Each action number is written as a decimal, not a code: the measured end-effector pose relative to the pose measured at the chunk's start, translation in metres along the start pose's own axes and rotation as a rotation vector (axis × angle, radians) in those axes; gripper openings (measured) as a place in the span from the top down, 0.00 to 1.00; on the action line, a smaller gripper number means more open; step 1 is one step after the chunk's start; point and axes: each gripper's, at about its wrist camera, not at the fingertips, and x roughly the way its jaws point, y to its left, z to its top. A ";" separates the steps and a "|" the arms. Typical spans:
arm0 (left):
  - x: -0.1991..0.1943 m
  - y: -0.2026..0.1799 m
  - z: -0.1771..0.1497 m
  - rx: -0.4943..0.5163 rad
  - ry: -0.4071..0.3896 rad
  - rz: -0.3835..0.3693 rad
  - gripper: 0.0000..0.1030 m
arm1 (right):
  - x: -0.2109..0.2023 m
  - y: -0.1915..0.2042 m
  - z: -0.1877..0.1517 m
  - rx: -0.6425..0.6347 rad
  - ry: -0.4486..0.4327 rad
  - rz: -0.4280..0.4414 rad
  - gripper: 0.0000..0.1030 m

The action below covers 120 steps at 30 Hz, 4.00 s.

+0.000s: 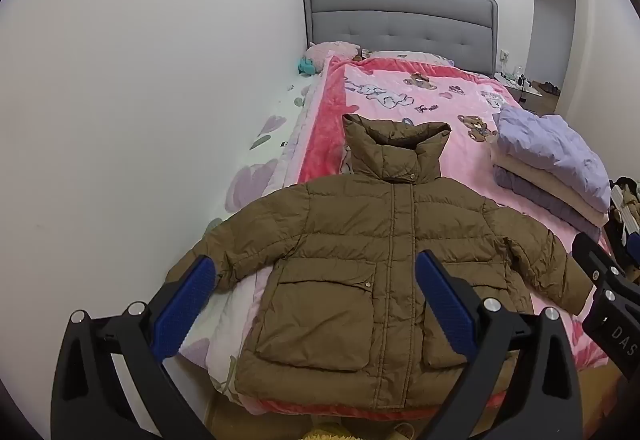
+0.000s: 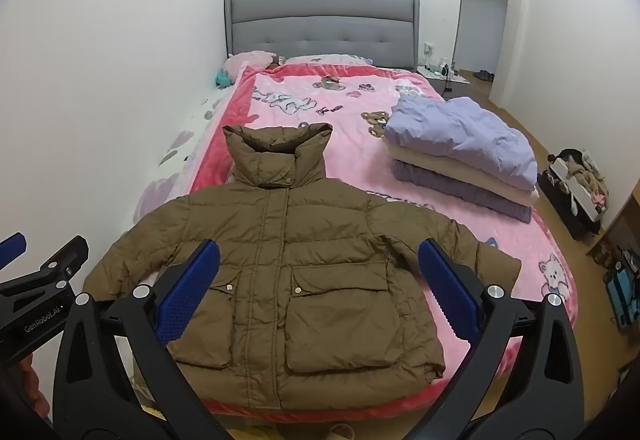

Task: Fold large clothes

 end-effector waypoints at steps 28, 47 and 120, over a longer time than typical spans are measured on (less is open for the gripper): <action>0.002 0.012 0.002 -0.032 0.000 0.029 0.05 | 0.003 -0.002 0.000 -0.009 0.003 -0.014 0.08; -0.001 0.011 0.004 -0.029 -0.004 0.026 0.05 | 0.004 0.002 0.000 -0.009 0.006 -0.021 0.08; 0.561 -0.067 0.250 0.258 0.077 -0.107 0.05 | 0.587 -0.005 0.193 -0.221 0.229 0.023 0.26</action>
